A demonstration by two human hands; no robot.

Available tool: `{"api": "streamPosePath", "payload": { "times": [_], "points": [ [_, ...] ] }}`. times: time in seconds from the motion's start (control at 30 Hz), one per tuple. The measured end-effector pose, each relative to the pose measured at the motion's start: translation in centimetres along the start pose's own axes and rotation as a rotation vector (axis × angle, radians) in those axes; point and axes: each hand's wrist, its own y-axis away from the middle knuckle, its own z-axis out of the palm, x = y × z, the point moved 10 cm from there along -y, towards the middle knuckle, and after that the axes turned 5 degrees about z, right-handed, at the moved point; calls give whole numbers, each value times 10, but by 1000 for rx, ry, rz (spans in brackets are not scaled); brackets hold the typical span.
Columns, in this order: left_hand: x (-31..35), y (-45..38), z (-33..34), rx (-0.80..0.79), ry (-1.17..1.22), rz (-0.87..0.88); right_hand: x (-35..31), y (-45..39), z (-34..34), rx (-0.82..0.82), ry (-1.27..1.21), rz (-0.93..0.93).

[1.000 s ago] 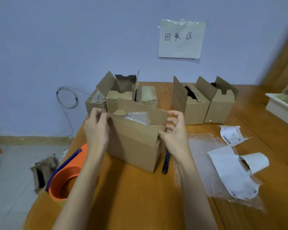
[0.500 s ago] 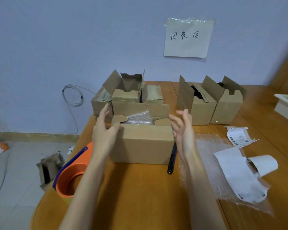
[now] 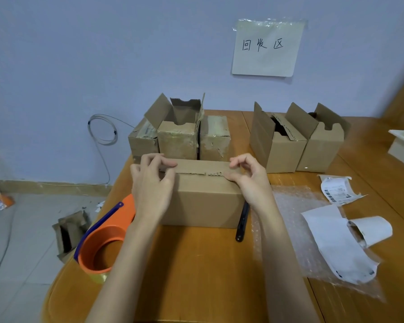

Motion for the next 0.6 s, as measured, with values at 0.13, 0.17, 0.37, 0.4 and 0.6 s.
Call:
{"api": "streamPosePath", "payload": {
  "times": [0.13, 0.17, 0.37, 0.4, 0.6],
  "points": [
    [11, 0, 1, -11, -253, 100, -57, 15, 26, 98, 648, -309],
    [12, 0, 1, -38, -262, 100, -61, 18, 37, 82, 689, -344],
    [-27, -1, -48, -229, -117, -188, -57, 16, 54, 54, 779, -320],
    [-40, 3, -56, -326, -251, -233, -57, 16, 55, 58, 781, -318],
    [-84, 50, -68, -746, -386, -514, -55, 21, 52, 115, 739, -294]
  ]
}}
